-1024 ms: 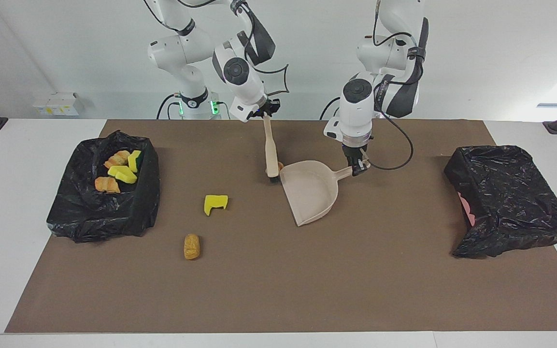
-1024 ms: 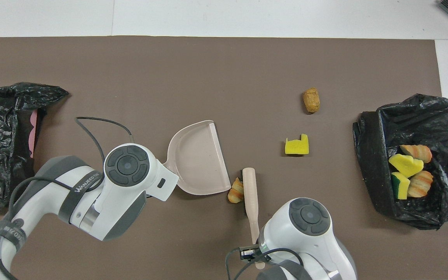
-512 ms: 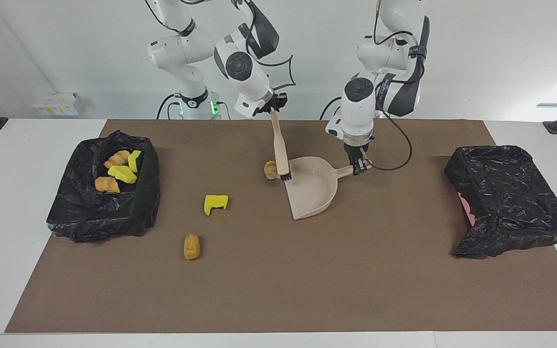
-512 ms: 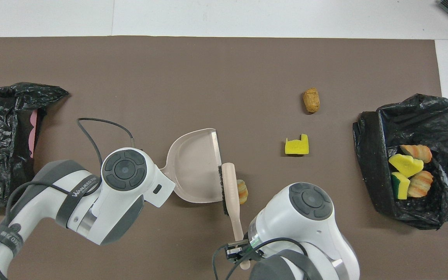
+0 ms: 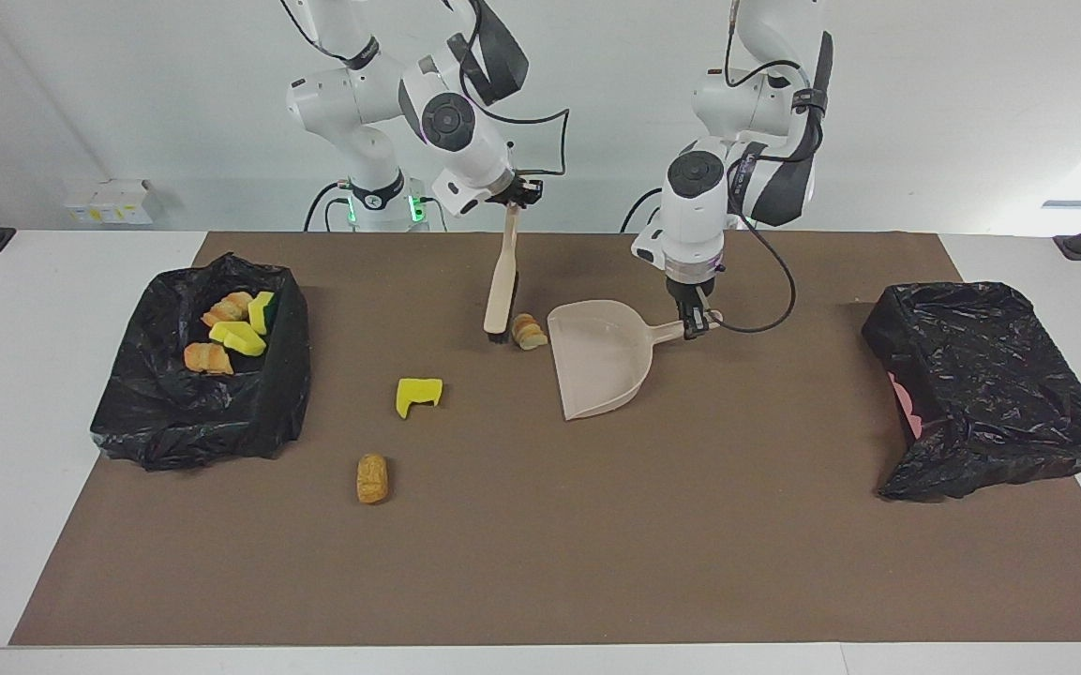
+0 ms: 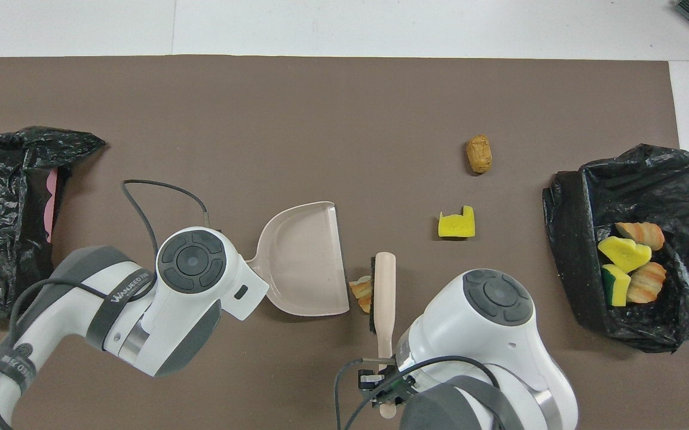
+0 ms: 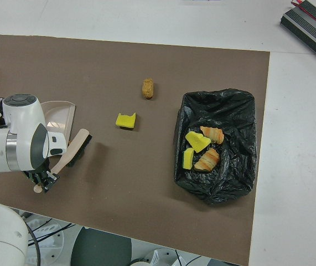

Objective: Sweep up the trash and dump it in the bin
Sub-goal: 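Sweep the bread chunk into the dustpan with the right gripper's brush, then reach the brush with the right gripper to the far bread chunk and sponge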

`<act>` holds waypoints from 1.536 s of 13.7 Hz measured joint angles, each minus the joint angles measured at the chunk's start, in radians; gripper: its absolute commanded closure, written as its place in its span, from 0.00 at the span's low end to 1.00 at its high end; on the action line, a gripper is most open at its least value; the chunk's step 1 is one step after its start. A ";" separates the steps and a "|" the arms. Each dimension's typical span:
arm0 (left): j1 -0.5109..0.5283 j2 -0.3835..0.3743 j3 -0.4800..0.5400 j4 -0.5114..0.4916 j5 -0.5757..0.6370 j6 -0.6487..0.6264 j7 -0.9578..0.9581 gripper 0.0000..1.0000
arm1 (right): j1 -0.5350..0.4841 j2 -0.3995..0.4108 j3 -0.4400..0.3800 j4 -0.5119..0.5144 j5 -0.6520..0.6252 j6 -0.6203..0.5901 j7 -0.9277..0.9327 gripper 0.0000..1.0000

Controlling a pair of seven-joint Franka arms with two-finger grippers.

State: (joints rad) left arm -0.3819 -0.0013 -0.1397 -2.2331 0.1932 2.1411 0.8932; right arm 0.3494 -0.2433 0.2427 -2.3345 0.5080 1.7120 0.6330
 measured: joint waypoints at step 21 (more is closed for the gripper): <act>-0.029 -0.041 0.006 -0.055 -0.002 0.035 -0.137 1.00 | -0.129 0.153 -0.008 0.114 -0.347 0.112 -0.344 1.00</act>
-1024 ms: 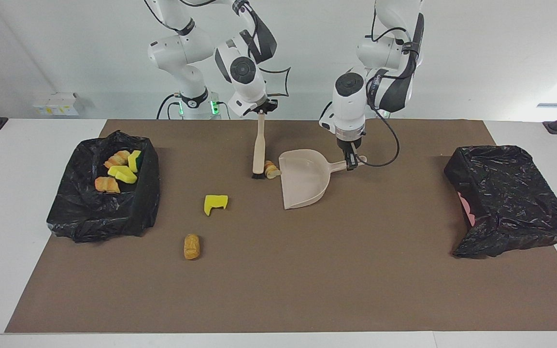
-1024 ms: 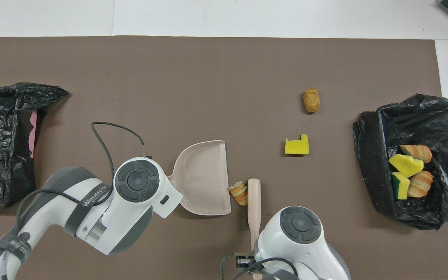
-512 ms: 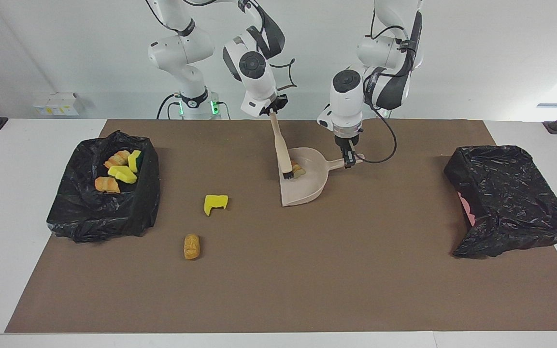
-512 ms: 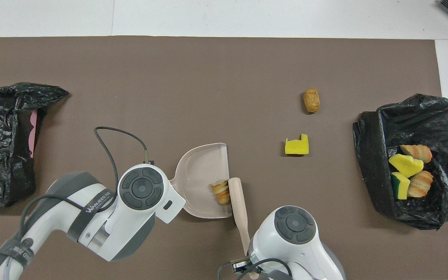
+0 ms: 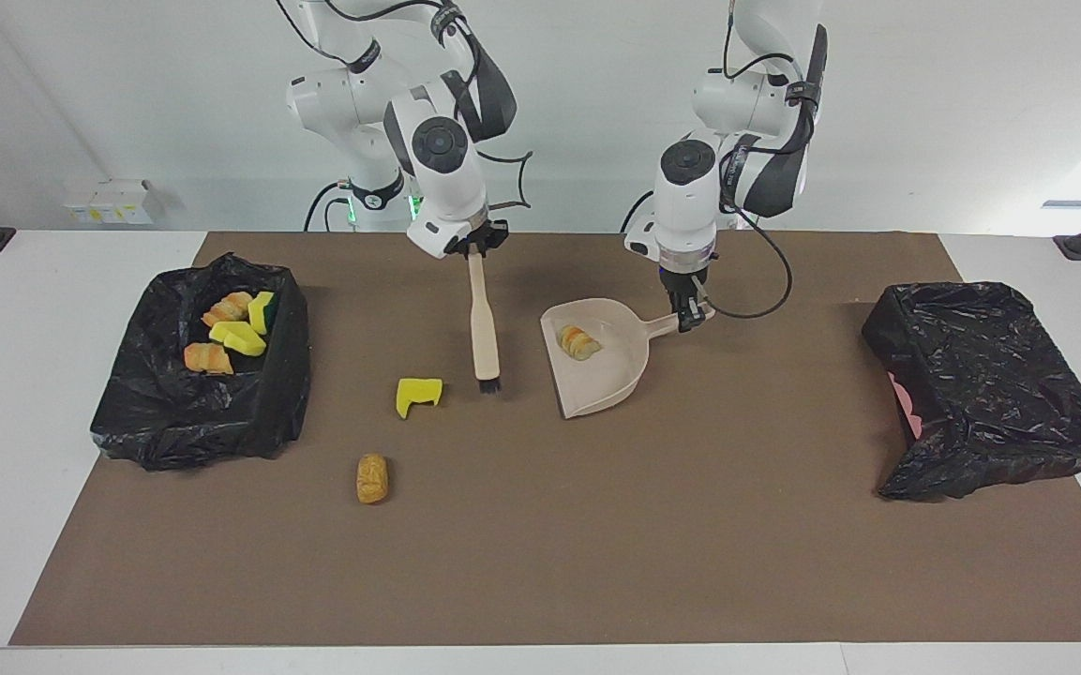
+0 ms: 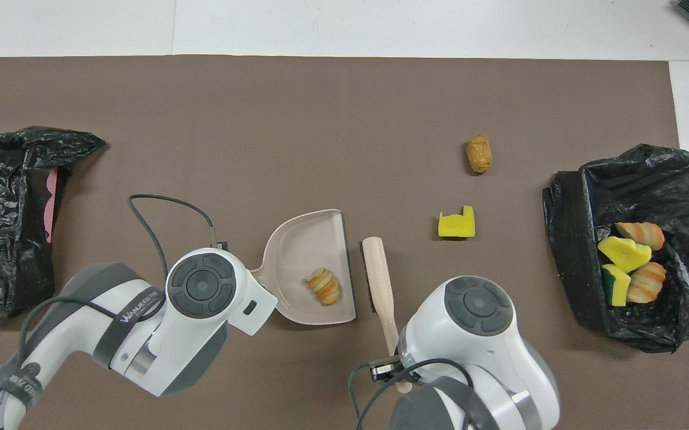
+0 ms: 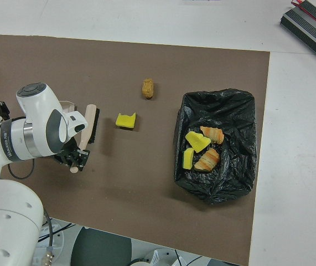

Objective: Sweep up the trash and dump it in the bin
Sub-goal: 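Reach the brush with the right gripper to the far bread chunk and sponge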

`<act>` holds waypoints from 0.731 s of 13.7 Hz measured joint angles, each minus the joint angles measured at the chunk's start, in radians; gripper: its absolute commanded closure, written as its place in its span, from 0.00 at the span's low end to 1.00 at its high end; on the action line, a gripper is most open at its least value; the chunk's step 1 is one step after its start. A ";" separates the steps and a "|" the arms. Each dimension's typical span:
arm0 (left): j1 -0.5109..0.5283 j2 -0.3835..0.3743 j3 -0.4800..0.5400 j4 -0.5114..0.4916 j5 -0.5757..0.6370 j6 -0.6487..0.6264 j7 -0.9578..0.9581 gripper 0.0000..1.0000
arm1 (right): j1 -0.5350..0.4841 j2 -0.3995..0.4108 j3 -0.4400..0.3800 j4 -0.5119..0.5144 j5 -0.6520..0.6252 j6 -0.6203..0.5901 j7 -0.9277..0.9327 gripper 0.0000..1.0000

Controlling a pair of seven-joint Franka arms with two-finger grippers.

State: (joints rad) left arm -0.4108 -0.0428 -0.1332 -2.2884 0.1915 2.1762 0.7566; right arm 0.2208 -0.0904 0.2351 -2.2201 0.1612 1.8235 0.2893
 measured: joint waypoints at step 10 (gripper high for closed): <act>0.000 0.000 0.000 0.000 0.000 0.003 -0.052 1.00 | -0.303 0.316 -0.007 0.443 -0.425 -0.083 -0.293 1.00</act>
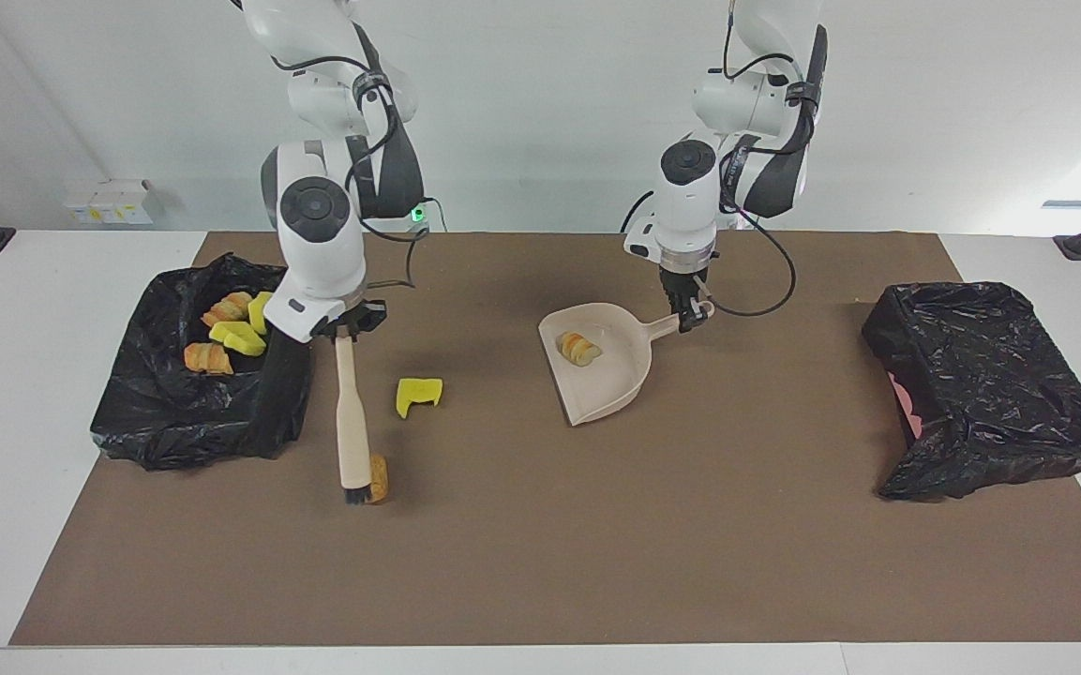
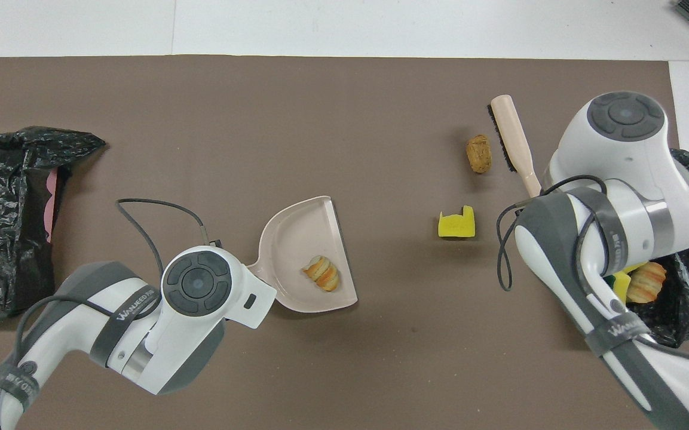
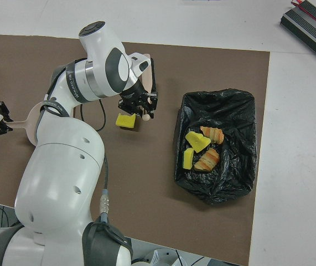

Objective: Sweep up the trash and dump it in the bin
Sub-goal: 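Reach the brush with the right gripper to the far bread chunk and sponge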

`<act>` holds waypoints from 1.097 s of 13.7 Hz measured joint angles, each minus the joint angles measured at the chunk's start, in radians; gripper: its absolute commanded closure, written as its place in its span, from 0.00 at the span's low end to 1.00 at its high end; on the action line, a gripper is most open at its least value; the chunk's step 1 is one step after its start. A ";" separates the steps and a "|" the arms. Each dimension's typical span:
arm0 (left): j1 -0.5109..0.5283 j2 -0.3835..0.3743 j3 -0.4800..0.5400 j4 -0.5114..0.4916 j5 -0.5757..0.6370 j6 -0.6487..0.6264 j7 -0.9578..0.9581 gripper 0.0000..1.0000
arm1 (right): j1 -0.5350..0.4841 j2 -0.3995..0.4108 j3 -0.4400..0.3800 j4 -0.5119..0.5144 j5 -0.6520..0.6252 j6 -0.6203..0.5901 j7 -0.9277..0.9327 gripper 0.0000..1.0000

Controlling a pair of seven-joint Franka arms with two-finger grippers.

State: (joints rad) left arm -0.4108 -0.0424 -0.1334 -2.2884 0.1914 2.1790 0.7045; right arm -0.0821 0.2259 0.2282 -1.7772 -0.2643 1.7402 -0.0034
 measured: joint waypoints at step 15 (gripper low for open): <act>-0.030 -0.001 -0.014 -0.001 -0.001 -0.038 -0.320 1.00 | 0.190 0.082 0.028 -0.017 0.363 -0.079 0.072 1.00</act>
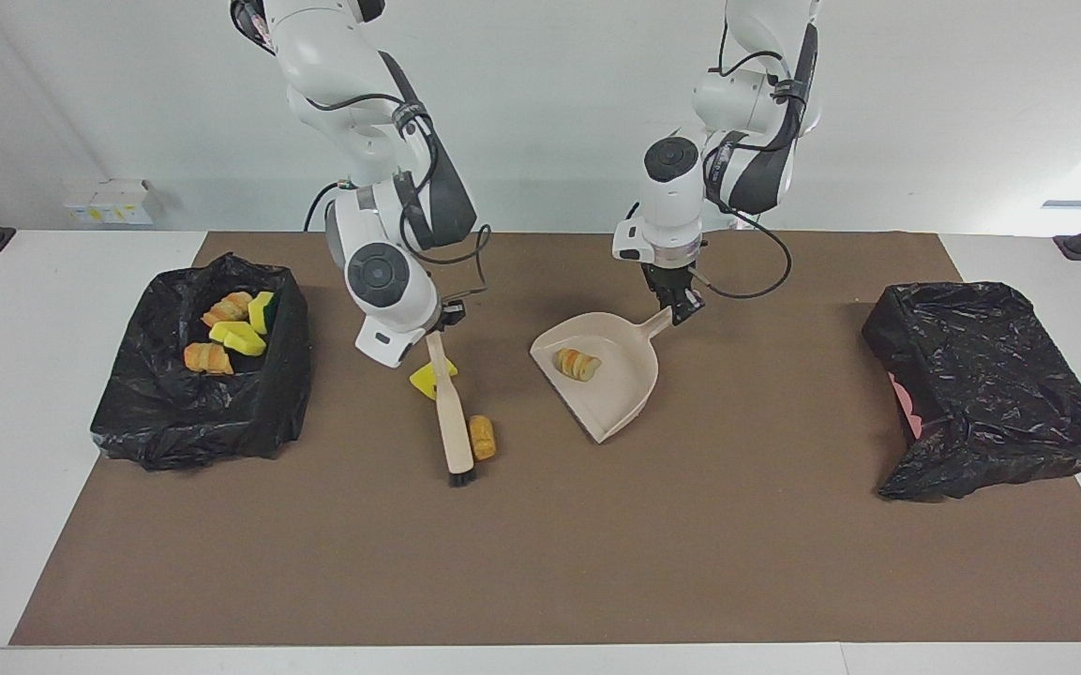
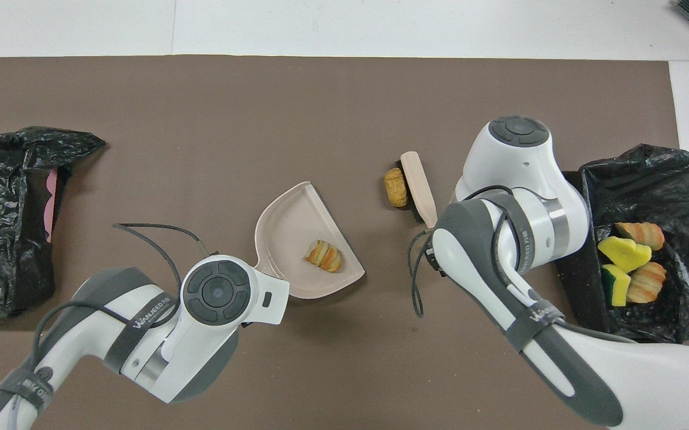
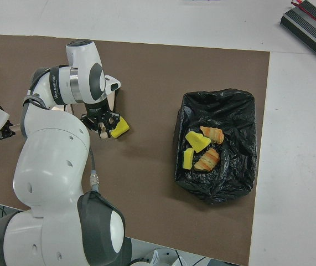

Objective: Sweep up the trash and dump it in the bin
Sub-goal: 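Reach the brush with the right gripper to the far bread chunk and sponge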

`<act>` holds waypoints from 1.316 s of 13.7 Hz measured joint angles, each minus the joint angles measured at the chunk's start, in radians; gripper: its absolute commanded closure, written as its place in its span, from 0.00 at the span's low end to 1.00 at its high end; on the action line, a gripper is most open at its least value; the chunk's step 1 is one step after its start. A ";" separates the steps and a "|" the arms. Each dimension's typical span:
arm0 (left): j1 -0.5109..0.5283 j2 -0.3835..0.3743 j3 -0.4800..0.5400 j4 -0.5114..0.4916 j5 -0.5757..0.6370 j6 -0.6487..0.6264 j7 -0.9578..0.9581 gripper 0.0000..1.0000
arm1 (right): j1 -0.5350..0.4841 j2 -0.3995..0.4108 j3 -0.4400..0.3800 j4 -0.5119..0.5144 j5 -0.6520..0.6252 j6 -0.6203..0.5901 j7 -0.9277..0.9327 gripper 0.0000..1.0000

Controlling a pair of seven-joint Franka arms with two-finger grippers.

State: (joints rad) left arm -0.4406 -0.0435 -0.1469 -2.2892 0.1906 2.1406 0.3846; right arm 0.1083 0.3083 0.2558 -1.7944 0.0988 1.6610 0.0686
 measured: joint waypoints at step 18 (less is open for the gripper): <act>0.014 0.057 0.011 0.029 0.000 0.030 0.285 1.00 | -0.040 -0.238 -0.025 -0.091 0.106 -0.221 0.082 1.00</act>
State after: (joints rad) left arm -0.4269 0.0133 -0.1356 -2.2599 0.1903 2.1709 0.6701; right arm 0.0684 0.0703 0.2311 -1.8853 0.2043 1.4404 0.1504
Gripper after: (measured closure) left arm 0.678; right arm 0.727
